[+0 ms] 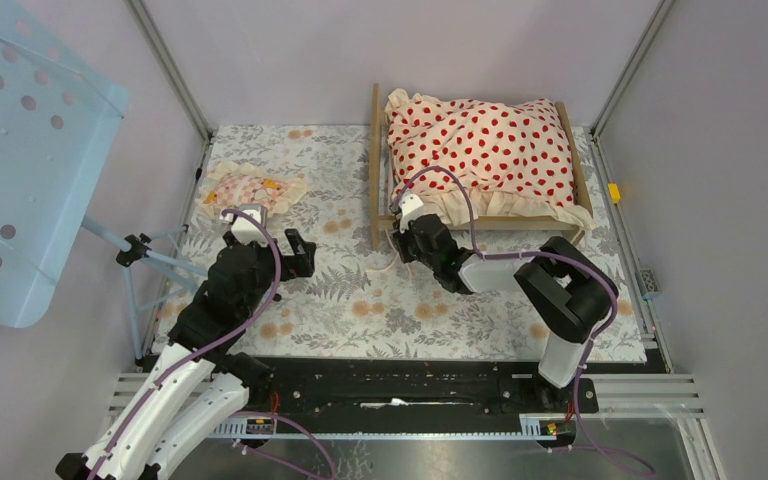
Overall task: Set up the pet bed
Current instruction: Tie the ropes to the bed frame.
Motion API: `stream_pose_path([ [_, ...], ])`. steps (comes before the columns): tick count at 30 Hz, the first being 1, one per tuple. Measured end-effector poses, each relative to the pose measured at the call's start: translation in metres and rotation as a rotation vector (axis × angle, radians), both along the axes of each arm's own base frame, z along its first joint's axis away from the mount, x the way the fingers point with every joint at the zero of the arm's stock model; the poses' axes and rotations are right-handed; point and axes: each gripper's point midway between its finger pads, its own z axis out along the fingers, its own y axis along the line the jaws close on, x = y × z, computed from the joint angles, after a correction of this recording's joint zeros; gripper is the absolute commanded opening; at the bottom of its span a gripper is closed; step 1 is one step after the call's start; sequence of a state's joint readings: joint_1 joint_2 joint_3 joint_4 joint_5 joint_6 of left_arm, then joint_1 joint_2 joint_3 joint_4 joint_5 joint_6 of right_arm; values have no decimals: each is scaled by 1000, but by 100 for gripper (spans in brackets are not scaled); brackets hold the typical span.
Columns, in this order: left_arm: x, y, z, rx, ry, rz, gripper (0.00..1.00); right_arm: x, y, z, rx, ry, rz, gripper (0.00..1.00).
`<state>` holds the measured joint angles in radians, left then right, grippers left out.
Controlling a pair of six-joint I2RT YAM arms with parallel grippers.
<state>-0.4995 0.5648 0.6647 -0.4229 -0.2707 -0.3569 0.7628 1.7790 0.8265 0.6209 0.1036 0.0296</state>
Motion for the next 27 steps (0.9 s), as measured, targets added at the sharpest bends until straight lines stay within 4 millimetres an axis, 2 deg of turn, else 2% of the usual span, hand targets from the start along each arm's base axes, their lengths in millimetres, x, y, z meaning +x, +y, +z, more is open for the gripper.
stream_pose_path([
  [8,0,0,0,0,1,0,99,13,-23,-20,-74,-5,-141,0],
  [17,0,0,0,0,0,0,99,19,-35,-21,-99,-22,-213,1],
  [19,0,0,0,0,0,0,99,19,-35,-20,-98,-21,-209,8],
  [21,0,0,0,0,0,0,99,15,-33,-18,-89,-19,-189,21],
  [24,0,0,0,1,1,0,99,-1,-29,-6,-64,-19,-94,39],
  [27,0,0,0,1,1,0,99,-16,-19,13,-29,-38,27,47],
])
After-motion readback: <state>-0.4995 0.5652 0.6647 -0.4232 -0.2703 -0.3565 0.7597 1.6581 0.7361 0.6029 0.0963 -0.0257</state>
